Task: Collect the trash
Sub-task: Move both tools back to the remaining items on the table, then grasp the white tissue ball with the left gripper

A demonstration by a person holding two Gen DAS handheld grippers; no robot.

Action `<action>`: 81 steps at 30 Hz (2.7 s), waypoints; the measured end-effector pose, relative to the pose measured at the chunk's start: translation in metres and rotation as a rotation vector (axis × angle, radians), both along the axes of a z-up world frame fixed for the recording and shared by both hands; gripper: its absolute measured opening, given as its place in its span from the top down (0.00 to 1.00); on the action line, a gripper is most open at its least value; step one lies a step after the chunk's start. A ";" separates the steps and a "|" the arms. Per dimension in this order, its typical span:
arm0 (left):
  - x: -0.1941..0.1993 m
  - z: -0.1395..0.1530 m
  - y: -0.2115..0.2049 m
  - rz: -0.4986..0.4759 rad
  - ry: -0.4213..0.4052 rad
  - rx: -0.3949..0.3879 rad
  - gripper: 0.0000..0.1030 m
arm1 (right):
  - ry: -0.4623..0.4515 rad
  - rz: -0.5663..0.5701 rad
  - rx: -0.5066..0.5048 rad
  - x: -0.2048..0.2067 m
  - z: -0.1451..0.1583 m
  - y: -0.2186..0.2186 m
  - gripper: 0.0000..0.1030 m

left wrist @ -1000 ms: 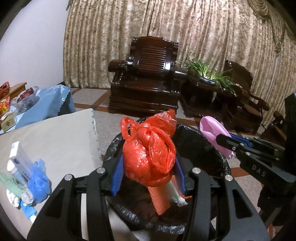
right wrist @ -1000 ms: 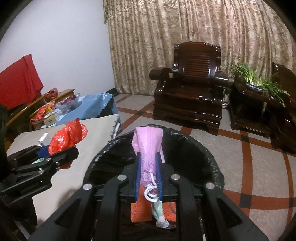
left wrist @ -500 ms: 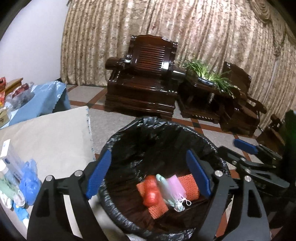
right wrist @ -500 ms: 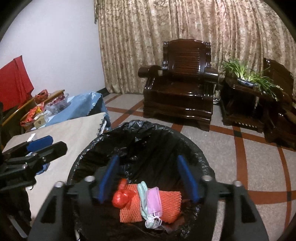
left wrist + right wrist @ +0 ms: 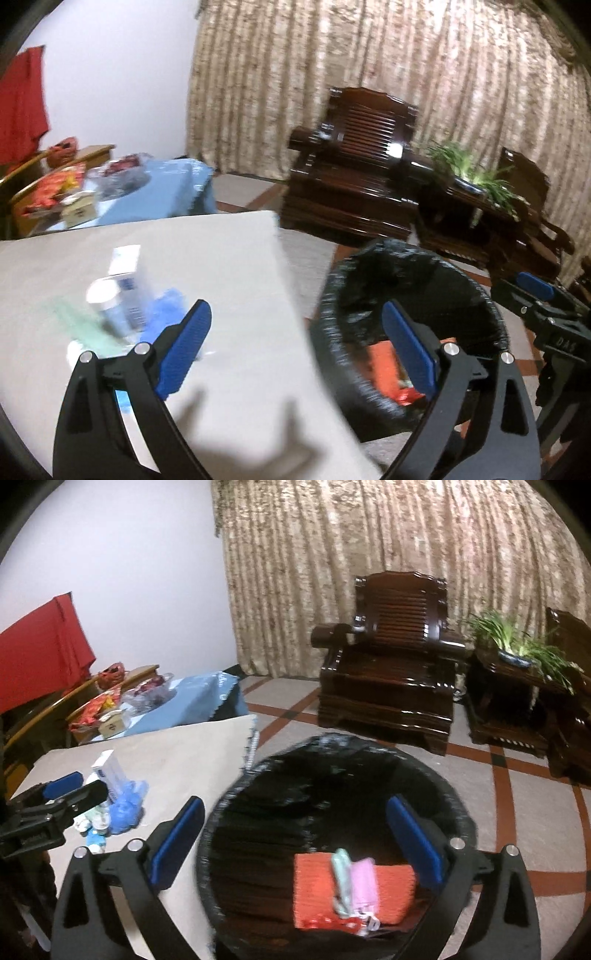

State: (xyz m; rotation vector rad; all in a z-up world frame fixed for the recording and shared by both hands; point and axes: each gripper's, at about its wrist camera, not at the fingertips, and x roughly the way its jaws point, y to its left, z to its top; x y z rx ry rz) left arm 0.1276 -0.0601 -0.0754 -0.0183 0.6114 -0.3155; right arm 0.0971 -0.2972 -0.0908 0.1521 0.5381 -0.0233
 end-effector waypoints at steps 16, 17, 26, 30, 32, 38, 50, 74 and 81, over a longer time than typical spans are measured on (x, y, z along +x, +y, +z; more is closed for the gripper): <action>-0.018 -0.017 0.139 0.279 0.027 0.047 0.11 | 0.019 0.253 0.001 0.035 -0.014 0.132 0.06; -0.017 -0.019 0.145 0.290 0.029 0.052 0.11 | 0.018 0.264 -0.002 0.037 -0.015 0.139 0.06; -0.008 -0.042 0.186 0.357 0.065 0.064 0.12 | 0.044 0.320 -0.024 0.059 -0.036 0.186 0.06; 0.002 -0.058 0.203 0.379 0.094 0.062 0.13 | 0.060 0.336 -0.041 0.068 -0.046 0.204 0.06; 0.009 -0.066 0.209 0.382 0.114 0.062 0.19 | 0.069 0.341 -0.046 0.074 -0.050 0.209 0.06; 0.029 -0.088 0.215 0.372 0.163 0.058 0.19 | 0.096 0.348 -0.051 0.086 -0.064 0.221 0.06; 0.065 -0.122 0.219 0.289 0.243 0.012 0.46 | 0.163 0.359 -0.073 0.097 -0.082 0.227 0.06; 0.025 -0.099 0.262 0.405 0.176 0.015 0.58 | 0.164 0.567 -0.082 0.105 -0.084 0.304 0.17; 0.018 -0.099 0.270 0.438 0.173 0.016 0.58 | 0.194 0.632 -0.100 0.107 -0.093 0.330 0.24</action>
